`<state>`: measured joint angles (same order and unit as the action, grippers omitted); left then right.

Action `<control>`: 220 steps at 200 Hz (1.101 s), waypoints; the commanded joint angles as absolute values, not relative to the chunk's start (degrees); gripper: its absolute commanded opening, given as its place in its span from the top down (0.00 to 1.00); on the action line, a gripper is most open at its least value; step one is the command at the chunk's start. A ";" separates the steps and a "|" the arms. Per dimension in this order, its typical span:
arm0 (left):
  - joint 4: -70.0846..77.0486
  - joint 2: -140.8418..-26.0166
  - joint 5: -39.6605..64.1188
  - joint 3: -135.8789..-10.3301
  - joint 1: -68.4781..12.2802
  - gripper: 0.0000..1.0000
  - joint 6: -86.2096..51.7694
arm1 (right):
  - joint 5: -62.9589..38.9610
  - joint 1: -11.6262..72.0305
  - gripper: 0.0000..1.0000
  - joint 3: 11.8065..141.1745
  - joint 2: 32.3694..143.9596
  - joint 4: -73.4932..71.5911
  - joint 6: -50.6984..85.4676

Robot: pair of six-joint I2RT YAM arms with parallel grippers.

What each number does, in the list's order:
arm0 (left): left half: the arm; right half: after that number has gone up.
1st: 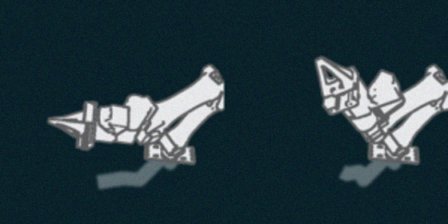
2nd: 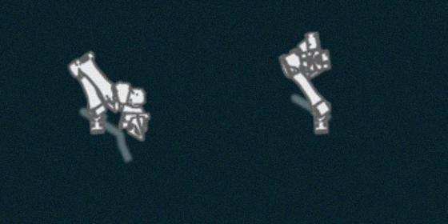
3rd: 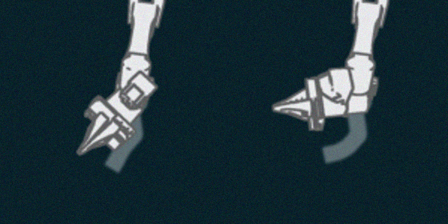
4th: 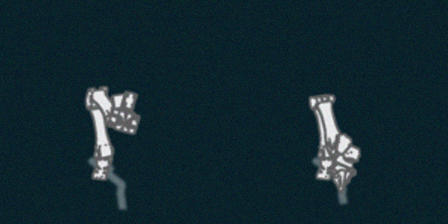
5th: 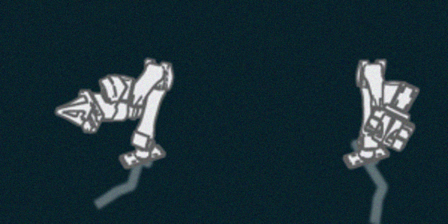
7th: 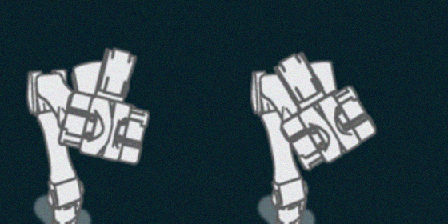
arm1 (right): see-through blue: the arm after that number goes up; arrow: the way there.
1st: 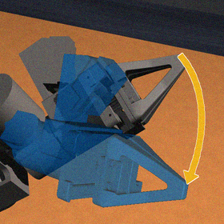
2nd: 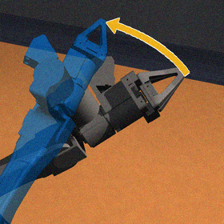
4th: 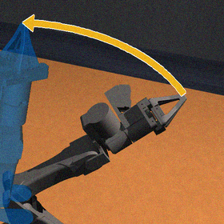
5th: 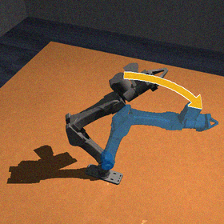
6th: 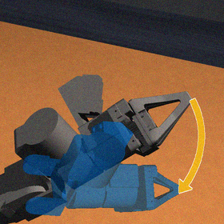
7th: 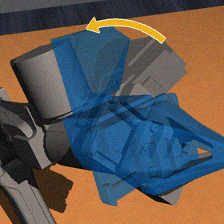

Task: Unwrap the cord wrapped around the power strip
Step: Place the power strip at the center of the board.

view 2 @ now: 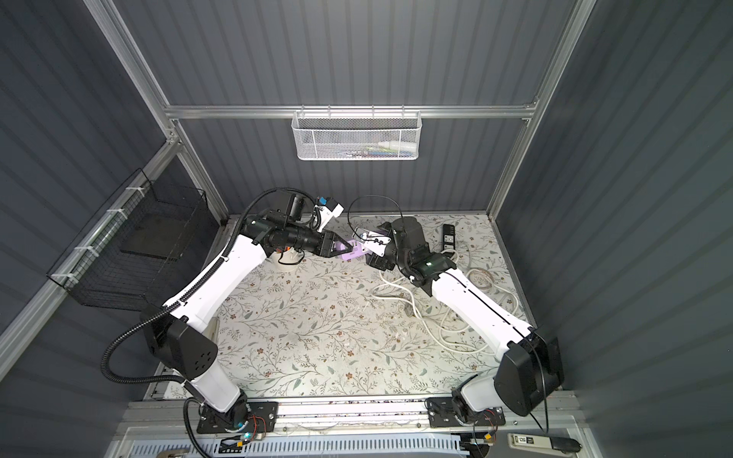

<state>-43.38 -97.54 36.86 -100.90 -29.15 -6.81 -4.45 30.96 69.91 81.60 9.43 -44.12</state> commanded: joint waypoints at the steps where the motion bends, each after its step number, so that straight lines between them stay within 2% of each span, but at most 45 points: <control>1: -42.11 -96.05 40.05 -102.91 -29.27 1.00 -5.94 | -6.67 30.26 0.24 71.11 81.88 7.49 -40.50; 33: -41.56 -95.80 40.78 -102.91 -29.27 1.00 -6.22 | -7.38 30.26 0.29 70.96 82.35 7.25 -39.76; 50: -40.64 -95.71 42.45 -102.57 -29.26 1.00 -6.84 | -7.33 30.31 0.15 70.37 82.29 5.35 -39.23; 72: -40.10 -95.80 43.59 -102.42 -29.20 1.00 -7.43 | -8.07 30.27 0.13 70.78 82.71 4.59 -39.10; 90: -39.99 -95.58 43.81 -102.35 -29.27 1.00 -7.47 | -8.08 30.24 0.15 71.75 83.74 5.45 -39.20; 101: -39.99 -95.38 43.27 -102.29 -29.27 1.00 -7.39 | -8.17 30.28 0.21 72.05 84.14 6.08 -39.04; 124: -39.91 -95.36 42.41 -102.22 -29.17 1.00 -7.29 | -8.35 30.26 0.42 71.63 83.61 6.18 -37.57; 144: -39.71 -95.45 42.15 -102.16 -29.09 1.00 -7.38 | -8.09 30.32 0.45 70.04 82.70 4.86 -36.71; 157: -39.26 -95.36 42.01 -102.05 -29.00 1.00 -7.63 | -8.09 30.31 0.54 69.24 82.06 4.40 -36.00; 166: -39.20 -95.45 42.03 -102.01 -28.93 1.00 -7.65 | -8.17 30.26 0.62 68.90 81.63 4.44 -35.57; 196: -38.64 -95.62 41.53 -101.85 -28.74 1.00 -7.77 | -7.52 30.29 1.00 67.22 80.52 3.85 -33.99; 220: -37.69 -95.33 40.03 -101.51 -28.57 1.00 -7.90 | -7.41 30.25 1.00 65.86 79.33 3.85 -32.15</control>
